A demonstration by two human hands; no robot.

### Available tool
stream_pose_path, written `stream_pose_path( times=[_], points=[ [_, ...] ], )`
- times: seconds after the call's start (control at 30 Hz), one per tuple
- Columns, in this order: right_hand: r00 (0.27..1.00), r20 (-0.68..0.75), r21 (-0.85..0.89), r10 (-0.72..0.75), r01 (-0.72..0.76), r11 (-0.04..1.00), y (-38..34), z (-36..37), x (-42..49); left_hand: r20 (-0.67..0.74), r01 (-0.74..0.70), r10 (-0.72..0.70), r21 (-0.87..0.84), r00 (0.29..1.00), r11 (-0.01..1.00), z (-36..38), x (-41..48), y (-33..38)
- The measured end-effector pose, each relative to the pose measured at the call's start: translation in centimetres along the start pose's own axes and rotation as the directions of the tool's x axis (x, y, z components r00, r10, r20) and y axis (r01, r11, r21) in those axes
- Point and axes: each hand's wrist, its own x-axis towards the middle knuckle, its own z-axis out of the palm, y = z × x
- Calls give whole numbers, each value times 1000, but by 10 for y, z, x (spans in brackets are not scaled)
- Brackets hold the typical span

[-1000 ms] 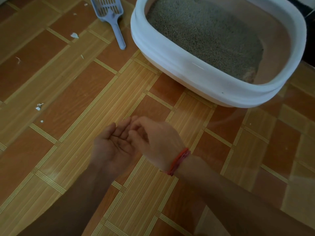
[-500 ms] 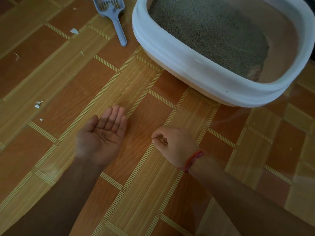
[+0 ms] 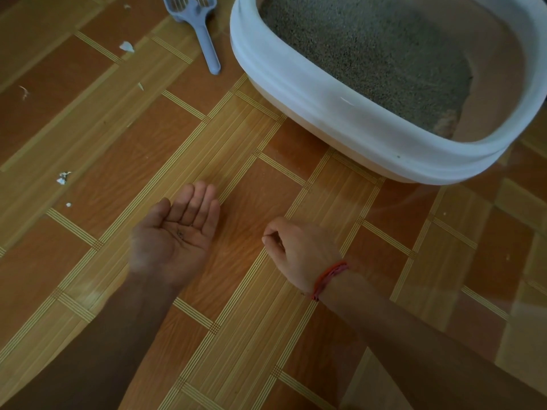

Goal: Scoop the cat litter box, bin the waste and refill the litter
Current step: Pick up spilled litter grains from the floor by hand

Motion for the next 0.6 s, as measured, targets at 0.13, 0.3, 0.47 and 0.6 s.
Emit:
stream_pose_path(
  times=[0.13,0.3,0.47,0.6],
  points=[
    [1000,22,16,18,-18,1000,1,-4,2,12,8,-8,6,1000,1000,-2,-1,-1],
    [998,9,158,67,-68,985,4,-17,2,15,15,-15,9,1000,1000,-2,-2,-1],
    [997,-67,232,22,-6,973,-27,-33,2,32,80,-81,39,996,996,-2,-4,-14],
    [992,-77,200,-99,113,973,-62,-31,0,90,203,-214,117,973,972,-8,-6,-28]
  ],
)
